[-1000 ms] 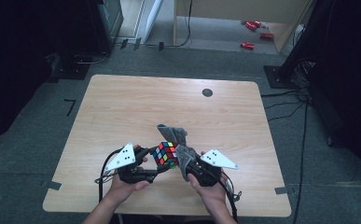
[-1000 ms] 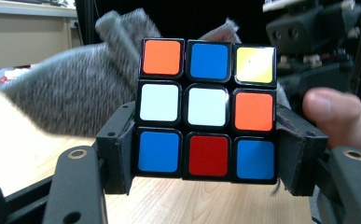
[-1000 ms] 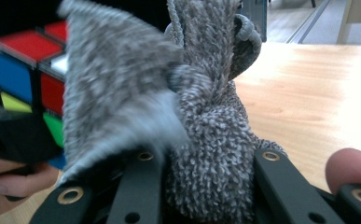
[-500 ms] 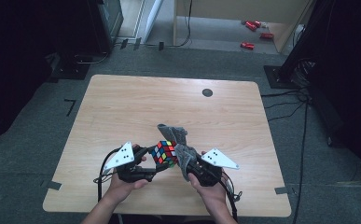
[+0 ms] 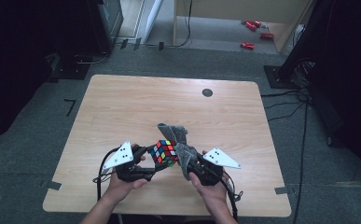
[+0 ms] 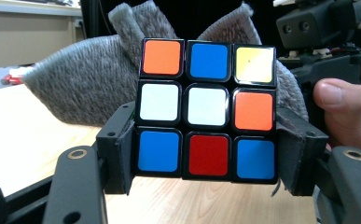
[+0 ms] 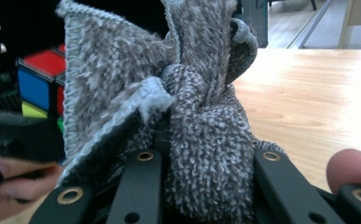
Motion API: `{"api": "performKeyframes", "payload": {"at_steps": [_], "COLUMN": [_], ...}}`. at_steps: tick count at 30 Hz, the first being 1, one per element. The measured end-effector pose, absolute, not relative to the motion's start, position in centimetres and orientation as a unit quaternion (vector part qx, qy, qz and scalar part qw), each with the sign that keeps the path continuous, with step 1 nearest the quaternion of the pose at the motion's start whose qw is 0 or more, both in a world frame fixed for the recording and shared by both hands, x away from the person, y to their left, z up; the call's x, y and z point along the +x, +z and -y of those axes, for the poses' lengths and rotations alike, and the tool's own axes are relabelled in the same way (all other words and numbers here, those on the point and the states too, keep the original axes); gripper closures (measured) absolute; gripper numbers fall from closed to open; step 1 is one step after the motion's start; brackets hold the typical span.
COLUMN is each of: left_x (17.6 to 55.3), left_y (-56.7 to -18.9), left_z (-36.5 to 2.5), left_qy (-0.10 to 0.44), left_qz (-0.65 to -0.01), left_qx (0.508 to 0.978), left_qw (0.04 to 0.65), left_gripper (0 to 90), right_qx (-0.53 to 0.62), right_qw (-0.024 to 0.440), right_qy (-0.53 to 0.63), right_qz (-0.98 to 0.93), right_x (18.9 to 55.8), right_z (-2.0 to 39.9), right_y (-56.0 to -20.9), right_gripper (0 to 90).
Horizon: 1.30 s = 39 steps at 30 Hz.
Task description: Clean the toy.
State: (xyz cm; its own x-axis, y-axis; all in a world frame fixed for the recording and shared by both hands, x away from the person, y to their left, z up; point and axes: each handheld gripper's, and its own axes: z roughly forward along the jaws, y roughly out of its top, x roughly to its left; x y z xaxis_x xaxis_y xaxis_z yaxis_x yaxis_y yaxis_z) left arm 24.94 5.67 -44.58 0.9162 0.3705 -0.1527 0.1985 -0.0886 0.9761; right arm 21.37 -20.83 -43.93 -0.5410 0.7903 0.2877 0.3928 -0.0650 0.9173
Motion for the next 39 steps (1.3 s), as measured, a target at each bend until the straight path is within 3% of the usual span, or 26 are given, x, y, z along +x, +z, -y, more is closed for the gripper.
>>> {"api": "performKeyframes", "payload": {"at_steps": [13,18,23,32,39], "left_x": [25.7,25.3,25.2,25.8,25.3], "left_y": [-44.0,-44.6,-44.7,-44.7,-44.9], "left_z": [-7.3,-6.4,-6.1,-7.2,-6.1], "left_qy": [0.060,0.061,0.064,0.068,0.068], "left_qz": [-0.254,-0.268,-0.267,-0.289,-0.282], "left_qx": [0.680,0.675,0.674,0.661,0.669], "left_qw": [0.685,0.684,0.685,0.689,0.684], "left_gripper": [34.6,34.5,34.6,34.6,34.6], "right_qx": [0.410,0.401,0.443,0.511,0.453], "right_qw": [0.091,0.089,0.075,0.116,0.086], "right_qy": [0.532,0.566,0.599,0.601,0.597], "right_qz": [-0.735,-0.715,-0.663,-0.603,-0.657], "right_x": [21.0,20.0,20.2,20.9,19.8], "right_z": [16.4,15.1,16.5,19.3,16.0], "right_y": [-47.5,-46.8,-46.3,-46.8,-46.9], "right_gripper": [72.9,73.2,73.7,74.0,73.9]}}
